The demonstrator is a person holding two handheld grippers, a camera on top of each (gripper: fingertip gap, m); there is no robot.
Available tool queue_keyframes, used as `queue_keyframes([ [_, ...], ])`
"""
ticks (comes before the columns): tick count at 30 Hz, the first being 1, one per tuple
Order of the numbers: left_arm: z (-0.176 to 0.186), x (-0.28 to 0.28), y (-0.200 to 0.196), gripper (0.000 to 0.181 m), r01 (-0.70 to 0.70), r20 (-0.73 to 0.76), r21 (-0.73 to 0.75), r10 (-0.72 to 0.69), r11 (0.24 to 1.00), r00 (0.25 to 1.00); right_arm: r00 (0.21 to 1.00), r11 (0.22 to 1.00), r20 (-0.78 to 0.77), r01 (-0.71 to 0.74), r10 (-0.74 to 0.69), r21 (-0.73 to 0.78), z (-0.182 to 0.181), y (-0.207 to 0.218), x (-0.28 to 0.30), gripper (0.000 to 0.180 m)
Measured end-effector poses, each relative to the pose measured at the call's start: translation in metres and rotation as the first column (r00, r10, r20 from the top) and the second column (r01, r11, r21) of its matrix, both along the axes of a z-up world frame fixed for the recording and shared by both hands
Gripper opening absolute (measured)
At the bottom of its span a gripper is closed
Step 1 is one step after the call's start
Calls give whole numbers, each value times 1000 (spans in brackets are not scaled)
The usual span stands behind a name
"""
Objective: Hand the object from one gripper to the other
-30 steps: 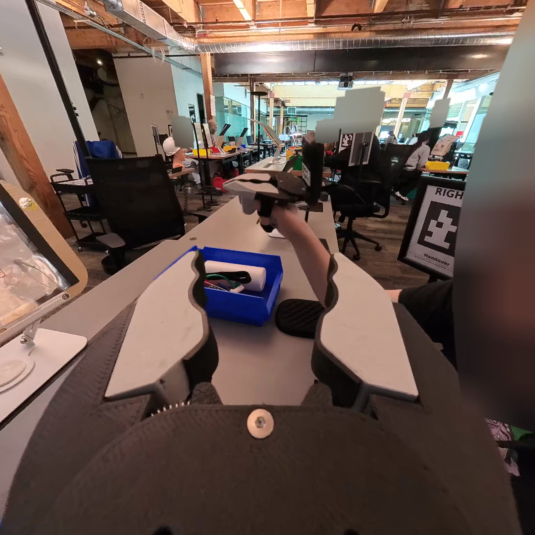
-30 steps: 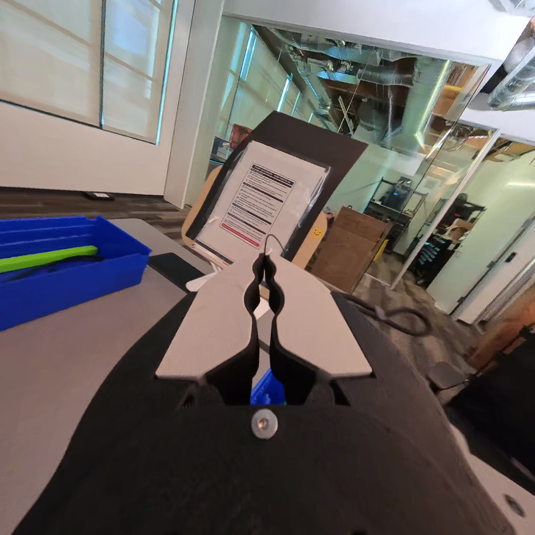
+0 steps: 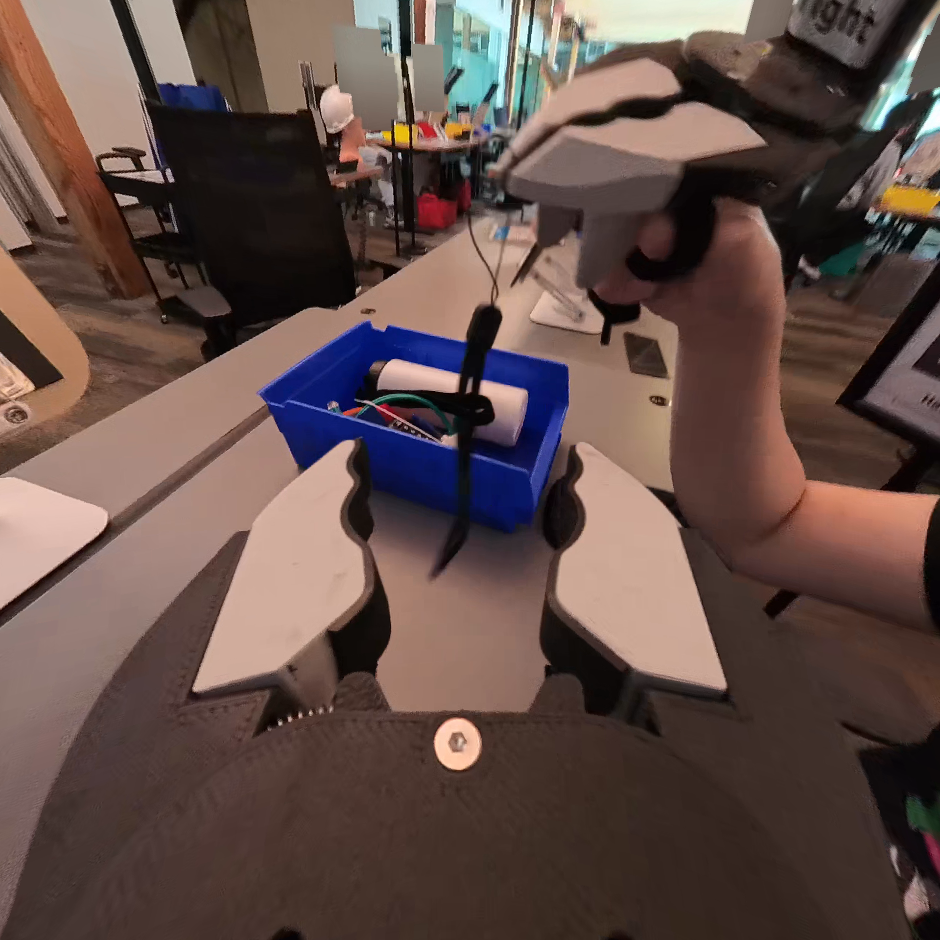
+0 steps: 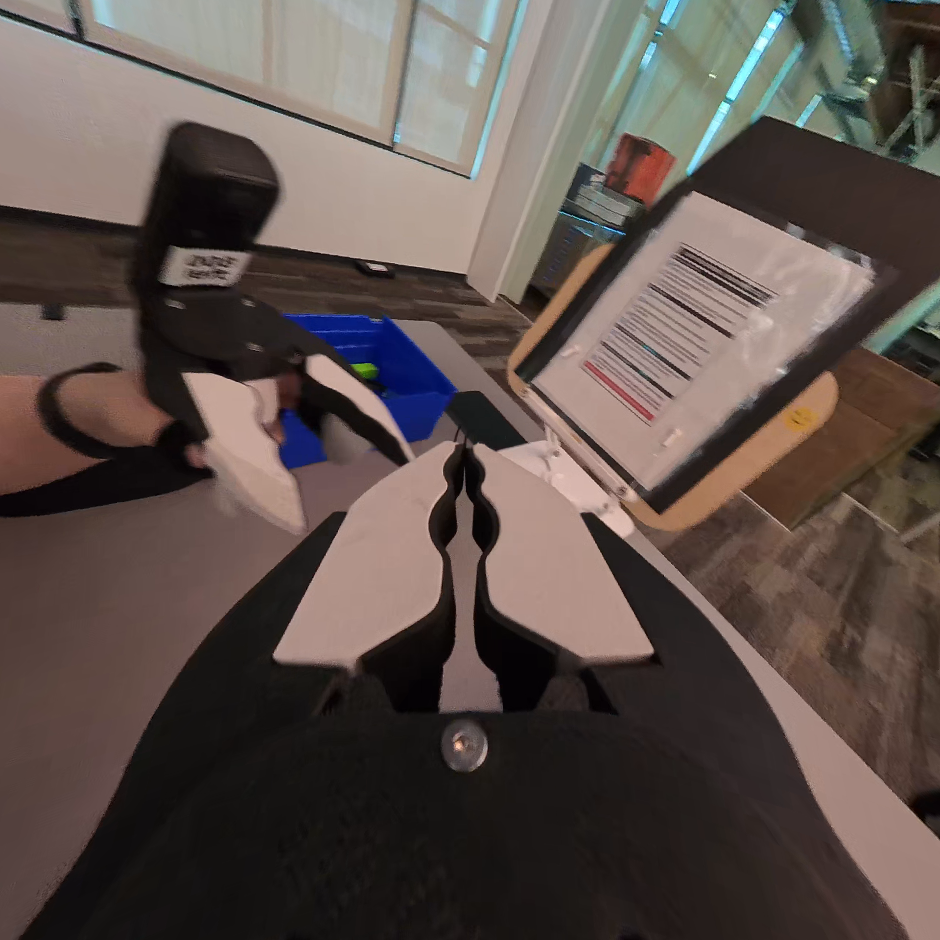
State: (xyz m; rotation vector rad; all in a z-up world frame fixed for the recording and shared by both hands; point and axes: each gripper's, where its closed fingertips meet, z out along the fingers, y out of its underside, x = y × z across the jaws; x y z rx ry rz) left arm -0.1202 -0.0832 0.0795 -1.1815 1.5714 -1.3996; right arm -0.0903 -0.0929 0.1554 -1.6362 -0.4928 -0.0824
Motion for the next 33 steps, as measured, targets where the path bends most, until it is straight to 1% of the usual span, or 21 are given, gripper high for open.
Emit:
queue_keyframes([
  [2,0,2,5,74,-39,26,38,39,998,999,998,998,14,-66,66,3,1,-2,-24,1],
  [3,-1,3,10,68,-76,37,88,73,993,997,995,995,20,-96,96,4,1,-3,-35,1],
  [4,-2,3,17,56,-125,47,152,119,980,992,993,993,26,-119,119,2,1,-5,-44,1],
  [5,-2,2,20,34,-157,67,215,146,964,987,991,991,34,-131,131,2,0,-6,-50,1],
  [6,0,1,18,3,-154,94,263,134,952,987,991,992,49,-127,127,1,0,-7,-53,1],
  [8,-2,0,10,3,-127,78,305,108,944,991,992,995,78,-97,95,21,2,-8,-51,1],
  [11,1,-2,5,2,-114,80,314,93,943,992,996,991,75,-65,56,117,15,-10,-45,3],
  [12,3,-3,6,3,-120,89,310,96,943,991,996,986,77,-47,35,158,20,-10,-41,21],
  [13,7,-5,7,2,-126,101,297,100,947,990,996,980,91,-32,14,196,24,-9,-37,45],
  [14,12,-7,9,2,-132,120,270,103,954,987,994,973,111,-12,-14,229,28,-9,-33,57],
  [15,20,-11,11,3,-132,145,231,100,964,984,990,966,133,3,-39,260,31,-9,-29,60],
  [17,40,-20,18,3,-123,206,125,95,984,974,984,956,178,-35,-18,290,30,-9,-32,59],
  [19,63,-35,28,3,-107,282,1,102,994,954,977,953,207,-109,50,284,25,-7,-42,57],
  [21,90,-56,42,3,-77,389,-136,125,988,913,958,949,251,-199,136,243,13,-4,-60,47],
  [22,104,-69,50,3,-60,455,-196,145,979,879,946,940,291,-221,142,260,11,-2,-68,40],
  [24,128,-96,68,2,-63,585,-264,212,963,783,920,905,386,-223,72,363,14,0,-83,33],
  [26,144,-122,79,2,-102,689,-279,274,955,671,892,895,452,-181,-25,407,13,6,-92,30],
  [27,149,-130,80,2,-110,712,-277,281,955,644,884,897,466,-175,-39,406,10,8,-97,30],
  [29,152,-132,74,2,-96,710,-260,258,961,656,903,897,429,-175,-17,406,8,11,-107,29],
  [32,152,-129,60,2,-43,710,-243,208,969,673,957,893,282,-188,73,409,9,14,-113,24],
  [33,151,-127,55,2,-29,708,-238,194,971,679,971,891,226,-173,82,421,11,15,-111,23],
])
